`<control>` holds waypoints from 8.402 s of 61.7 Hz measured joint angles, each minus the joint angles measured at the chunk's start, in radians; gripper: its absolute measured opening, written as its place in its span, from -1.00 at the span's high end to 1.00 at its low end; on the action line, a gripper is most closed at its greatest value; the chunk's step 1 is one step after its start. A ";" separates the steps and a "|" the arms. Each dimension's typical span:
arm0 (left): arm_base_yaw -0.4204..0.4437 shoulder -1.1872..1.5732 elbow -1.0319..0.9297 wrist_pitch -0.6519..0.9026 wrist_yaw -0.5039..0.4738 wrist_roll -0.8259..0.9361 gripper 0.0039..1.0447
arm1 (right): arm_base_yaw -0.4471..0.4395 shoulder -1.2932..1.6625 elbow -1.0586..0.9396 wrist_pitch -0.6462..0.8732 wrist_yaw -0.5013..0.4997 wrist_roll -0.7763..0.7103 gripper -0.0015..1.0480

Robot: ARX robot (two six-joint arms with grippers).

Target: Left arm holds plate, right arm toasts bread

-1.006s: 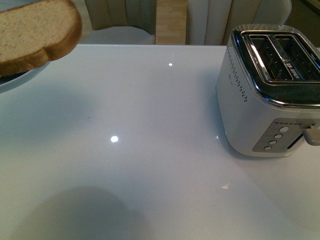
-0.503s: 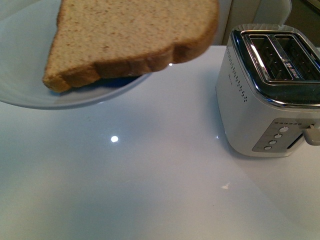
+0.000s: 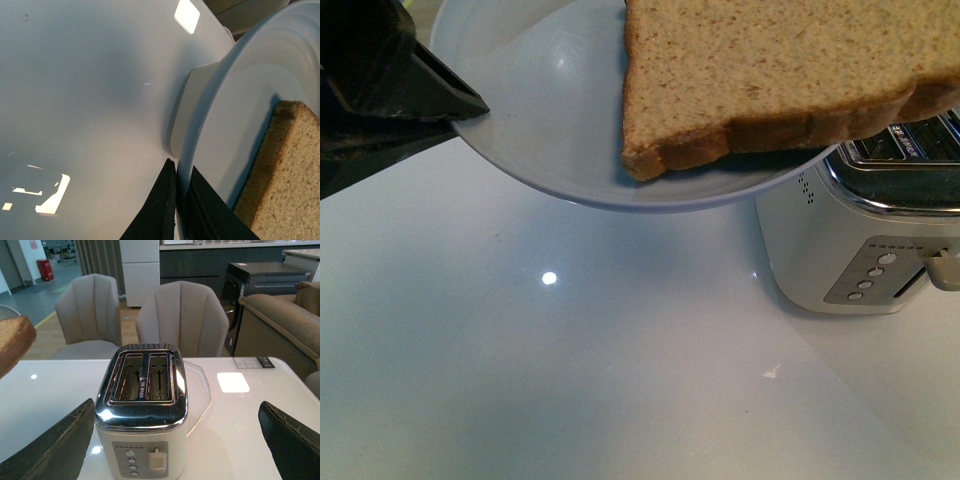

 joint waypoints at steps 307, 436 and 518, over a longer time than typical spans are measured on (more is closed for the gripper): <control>-0.057 0.022 0.005 0.008 0.020 -0.032 0.95 | 0.148 1.706 0.983 0.227 0.237 -0.082 0.94; -0.062 0.022 0.003 0.008 0.027 -0.032 0.95 | 0.225 1.695 0.760 0.335 0.207 0.050 -0.43; -0.067 0.021 -0.004 0.008 0.014 -0.027 0.95 | 0.219 0.737 0.333 0.378 0.205 0.023 -0.31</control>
